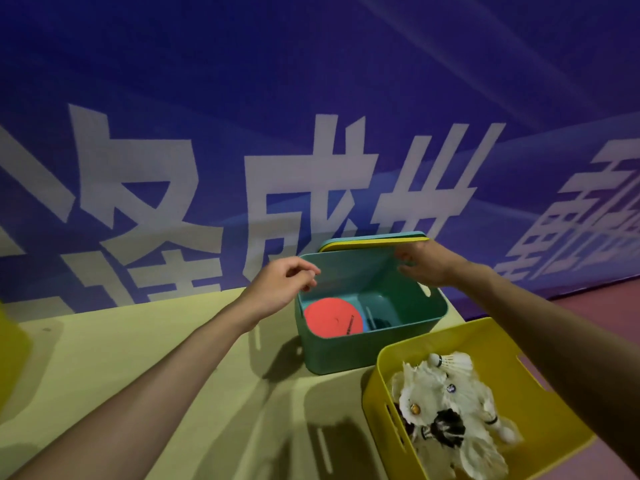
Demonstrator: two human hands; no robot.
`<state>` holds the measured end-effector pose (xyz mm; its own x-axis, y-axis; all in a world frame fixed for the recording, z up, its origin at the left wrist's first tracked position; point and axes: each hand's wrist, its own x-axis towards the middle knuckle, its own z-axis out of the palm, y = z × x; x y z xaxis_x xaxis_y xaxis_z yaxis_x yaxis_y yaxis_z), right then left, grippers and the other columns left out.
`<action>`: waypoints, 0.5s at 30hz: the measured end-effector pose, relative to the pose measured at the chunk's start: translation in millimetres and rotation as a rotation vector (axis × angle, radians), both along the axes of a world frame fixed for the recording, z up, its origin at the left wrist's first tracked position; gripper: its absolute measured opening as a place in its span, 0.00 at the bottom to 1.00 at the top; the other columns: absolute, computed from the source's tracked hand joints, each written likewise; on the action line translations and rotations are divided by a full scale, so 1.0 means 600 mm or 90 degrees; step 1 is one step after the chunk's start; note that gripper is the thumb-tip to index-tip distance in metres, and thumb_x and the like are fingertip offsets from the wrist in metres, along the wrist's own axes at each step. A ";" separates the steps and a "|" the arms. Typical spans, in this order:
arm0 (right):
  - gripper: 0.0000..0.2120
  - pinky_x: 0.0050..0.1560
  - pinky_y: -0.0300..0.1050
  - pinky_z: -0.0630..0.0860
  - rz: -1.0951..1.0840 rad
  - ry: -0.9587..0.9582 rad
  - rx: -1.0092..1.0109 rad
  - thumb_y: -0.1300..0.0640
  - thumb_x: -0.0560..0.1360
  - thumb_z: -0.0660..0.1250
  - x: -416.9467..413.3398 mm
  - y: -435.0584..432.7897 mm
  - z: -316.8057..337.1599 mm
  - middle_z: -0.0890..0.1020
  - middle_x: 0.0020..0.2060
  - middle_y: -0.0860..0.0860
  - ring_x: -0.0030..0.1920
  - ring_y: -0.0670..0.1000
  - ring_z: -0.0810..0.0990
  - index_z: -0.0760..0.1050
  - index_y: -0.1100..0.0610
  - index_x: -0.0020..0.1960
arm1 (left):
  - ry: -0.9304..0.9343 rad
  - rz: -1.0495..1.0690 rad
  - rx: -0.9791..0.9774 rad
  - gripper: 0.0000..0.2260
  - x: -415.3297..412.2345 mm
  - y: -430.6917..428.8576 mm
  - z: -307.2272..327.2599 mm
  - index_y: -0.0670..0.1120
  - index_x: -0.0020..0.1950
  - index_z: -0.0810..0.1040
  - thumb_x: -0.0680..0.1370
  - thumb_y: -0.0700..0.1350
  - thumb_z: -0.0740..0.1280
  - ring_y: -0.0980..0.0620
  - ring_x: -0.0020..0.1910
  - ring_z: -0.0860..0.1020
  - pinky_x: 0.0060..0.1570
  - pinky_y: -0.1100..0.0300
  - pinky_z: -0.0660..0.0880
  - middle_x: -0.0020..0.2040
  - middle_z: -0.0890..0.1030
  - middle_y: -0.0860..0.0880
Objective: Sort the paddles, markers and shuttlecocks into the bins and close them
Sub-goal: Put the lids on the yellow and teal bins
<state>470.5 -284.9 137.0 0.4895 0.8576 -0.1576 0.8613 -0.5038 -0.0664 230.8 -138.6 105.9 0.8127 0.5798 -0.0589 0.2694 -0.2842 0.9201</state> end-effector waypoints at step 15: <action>0.15 0.59 0.49 0.73 0.051 0.139 0.079 0.54 0.80 0.61 0.322 0.093 -0.128 0.77 0.60 0.57 0.57 0.55 0.75 0.73 0.58 0.63 | 0.102 0.149 -0.001 0.07 0.267 -0.039 -0.035 0.50 0.51 0.81 0.79 0.42 0.63 0.55 0.48 0.81 0.57 0.57 0.76 0.46 0.84 0.51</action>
